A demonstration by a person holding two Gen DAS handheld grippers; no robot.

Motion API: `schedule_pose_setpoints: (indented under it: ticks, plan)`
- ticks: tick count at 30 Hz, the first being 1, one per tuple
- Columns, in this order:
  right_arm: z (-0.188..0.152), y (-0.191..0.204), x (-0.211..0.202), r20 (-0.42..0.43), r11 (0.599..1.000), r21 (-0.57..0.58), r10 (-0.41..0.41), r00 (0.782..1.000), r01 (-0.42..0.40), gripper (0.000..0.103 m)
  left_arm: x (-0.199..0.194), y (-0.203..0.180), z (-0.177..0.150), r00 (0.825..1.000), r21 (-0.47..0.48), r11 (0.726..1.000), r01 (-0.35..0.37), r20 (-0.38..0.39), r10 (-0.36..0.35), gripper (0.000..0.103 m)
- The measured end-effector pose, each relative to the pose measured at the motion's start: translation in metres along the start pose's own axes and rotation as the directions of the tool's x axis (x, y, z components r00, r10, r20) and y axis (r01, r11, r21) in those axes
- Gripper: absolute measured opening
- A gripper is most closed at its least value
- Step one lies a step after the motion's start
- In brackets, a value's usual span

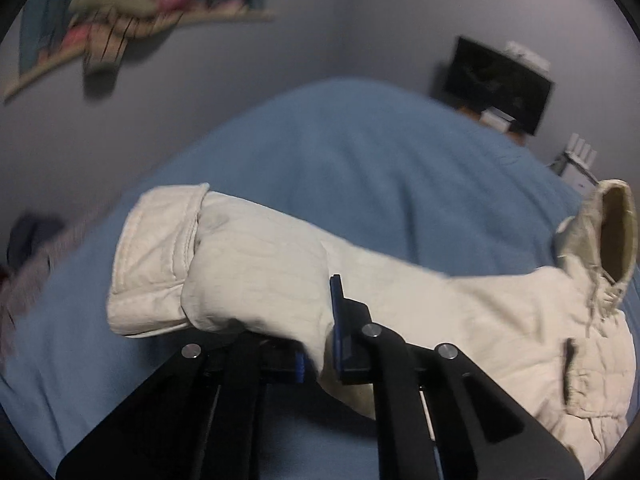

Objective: Fold large clothes
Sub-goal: 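Lift the sleeve with the left tool and lay it over the chest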

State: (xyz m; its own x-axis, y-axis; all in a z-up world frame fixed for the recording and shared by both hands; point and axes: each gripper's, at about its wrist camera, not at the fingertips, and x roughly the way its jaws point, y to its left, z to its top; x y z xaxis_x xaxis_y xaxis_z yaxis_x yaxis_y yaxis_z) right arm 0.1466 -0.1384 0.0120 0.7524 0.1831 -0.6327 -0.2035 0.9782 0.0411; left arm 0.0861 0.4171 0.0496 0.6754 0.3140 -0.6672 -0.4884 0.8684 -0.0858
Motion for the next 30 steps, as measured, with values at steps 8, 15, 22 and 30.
schedule_pose_setpoints:
  ticks: [8,15,22,30]
  plan:
    - [0.002,-0.021,-0.010,0.014,1.000,0.013,-0.015,1.000,0.015,0.096,-0.081,-0.130,0.040,0.964,0.201,0.964,0.176,0.161,-0.210,0.008]
    - [0.004,-0.053,-0.027,0.023,0.998,0.036,-0.050,0.998,0.049,0.096,-0.138,-0.261,0.038,0.900,0.385,0.871,0.305,0.182,-0.396,0.008]
    - [0.002,-0.083,-0.035,0.033,0.993,0.114,-0.040,0.999,0.036,0.096,-0.144,-0.363,0.009,0.863,0.485,0.782,0.391,0.101,-0.494,0.008]
    - [-0.005,-0.101,-0.016,-0.043,0.989,0.132,-0.067,0.997,0.072,0.096,-0.117,-0.450,-0.062,0.834,0.541,0.678,0.498,-0.085,-0.544,0.007]
